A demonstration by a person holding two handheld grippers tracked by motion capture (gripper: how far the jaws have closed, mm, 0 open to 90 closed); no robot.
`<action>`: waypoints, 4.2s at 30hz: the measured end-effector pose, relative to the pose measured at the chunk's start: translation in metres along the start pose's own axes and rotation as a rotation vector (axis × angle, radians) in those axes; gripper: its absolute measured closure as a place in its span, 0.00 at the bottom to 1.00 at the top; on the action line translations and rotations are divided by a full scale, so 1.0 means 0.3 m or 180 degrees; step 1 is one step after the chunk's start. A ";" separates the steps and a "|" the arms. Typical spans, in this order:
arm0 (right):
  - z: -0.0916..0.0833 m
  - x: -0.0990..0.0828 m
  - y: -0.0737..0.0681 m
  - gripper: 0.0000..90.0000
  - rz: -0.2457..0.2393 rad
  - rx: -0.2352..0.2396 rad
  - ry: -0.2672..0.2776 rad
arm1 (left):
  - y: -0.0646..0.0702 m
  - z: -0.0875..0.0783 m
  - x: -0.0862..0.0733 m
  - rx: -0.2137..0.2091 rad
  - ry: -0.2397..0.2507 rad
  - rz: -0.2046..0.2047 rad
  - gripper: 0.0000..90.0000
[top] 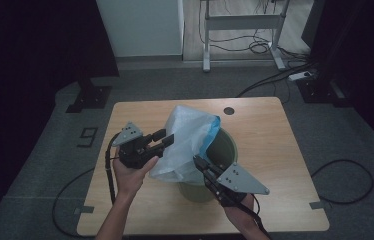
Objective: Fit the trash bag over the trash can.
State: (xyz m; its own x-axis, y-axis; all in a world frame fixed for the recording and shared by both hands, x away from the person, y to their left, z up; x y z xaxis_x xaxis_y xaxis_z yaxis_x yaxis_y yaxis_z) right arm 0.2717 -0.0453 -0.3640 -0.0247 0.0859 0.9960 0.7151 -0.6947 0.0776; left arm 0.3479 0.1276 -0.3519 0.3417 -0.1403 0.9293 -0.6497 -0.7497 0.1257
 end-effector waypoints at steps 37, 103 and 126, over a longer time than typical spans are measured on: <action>-0.039 -0.073 0.045 0.45 0.0357 0.0107 -0.0254 | -0.229 -0.160 -0.206 -0.0552 0.0694 -0.0931 0.99; -0.004 -0.030 -0.080 0.99 -0.0114 0.0122 0.0003 | -0.073 0.029 0.029 0.0292 -0.0064 0.0307 0.69; -0.119 0.005 -0.026 0.62 0.0111 0.0208 0.0214 | -0.183 -0.136 -0.045 -0.0785 0.0754 -0.0639 1.00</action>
State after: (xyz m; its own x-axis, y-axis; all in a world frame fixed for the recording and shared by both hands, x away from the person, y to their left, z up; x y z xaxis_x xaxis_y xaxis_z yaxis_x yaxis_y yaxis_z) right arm 0.2411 -0.0653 -0.3614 -0.0443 0.0126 0.9989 0.7603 -0.6482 0.0419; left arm 0.3513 0.1971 -0.3573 0.3312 0.1681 0.9285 -0.7394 -0.5651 0.3660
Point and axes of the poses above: each handheld gripper's, and its own axes: z roughly forward along the jaws, x roughly out of its top, y roughly to its right, the point moved 6 cm from there along z, roughly forward along the jaws, and after that the axes turned 3 degrees about x, right-handed, at the moved point
